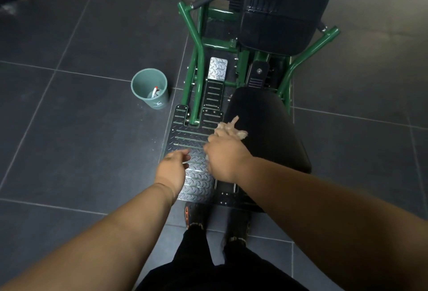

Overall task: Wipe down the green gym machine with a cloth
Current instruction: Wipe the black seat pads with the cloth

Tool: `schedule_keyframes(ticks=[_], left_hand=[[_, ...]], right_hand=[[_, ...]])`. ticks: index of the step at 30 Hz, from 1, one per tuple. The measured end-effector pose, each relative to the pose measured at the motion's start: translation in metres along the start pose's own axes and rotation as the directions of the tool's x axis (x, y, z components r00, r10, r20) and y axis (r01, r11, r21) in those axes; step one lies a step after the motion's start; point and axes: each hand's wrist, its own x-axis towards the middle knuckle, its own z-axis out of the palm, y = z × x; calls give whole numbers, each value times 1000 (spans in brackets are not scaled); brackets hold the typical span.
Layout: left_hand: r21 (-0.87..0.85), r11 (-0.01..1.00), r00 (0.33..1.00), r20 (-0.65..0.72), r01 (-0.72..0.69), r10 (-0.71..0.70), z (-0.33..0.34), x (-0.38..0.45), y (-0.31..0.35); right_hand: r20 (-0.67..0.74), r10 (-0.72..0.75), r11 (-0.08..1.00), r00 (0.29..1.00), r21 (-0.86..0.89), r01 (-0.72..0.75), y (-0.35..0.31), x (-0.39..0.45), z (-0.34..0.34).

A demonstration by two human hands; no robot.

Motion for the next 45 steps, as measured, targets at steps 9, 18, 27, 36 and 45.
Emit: schedule_keyframes(ticks=[9, 18, 27, 36, 45], left_hand=[[122, 992, 993, 117, -41, 26, 11, -14, 6], [314, 945, 980, 197, -92, 30, 43, -31, -3], [297, 940, 984, -1, -170, 178, 74, -41, 11], [480, 842, 959, -9, -245, 284, 102, -50, 23], [582, 781, 963, 15, -228, 270, 90, -47, 26]], right_hand=[[-428, -397, 918, 812, -171, 358, 35, -65, 59], [-604, -232, 973, 762, -142, 183, 102, -130, 122], [-691, 178, 964, 700, 265, 16, 125, -165, 148], [-412, 541, 685, 733, 721, -101, 109, -178, 135], [-13, 764, 171, 645, 968, -184, 96, -152, 103]])
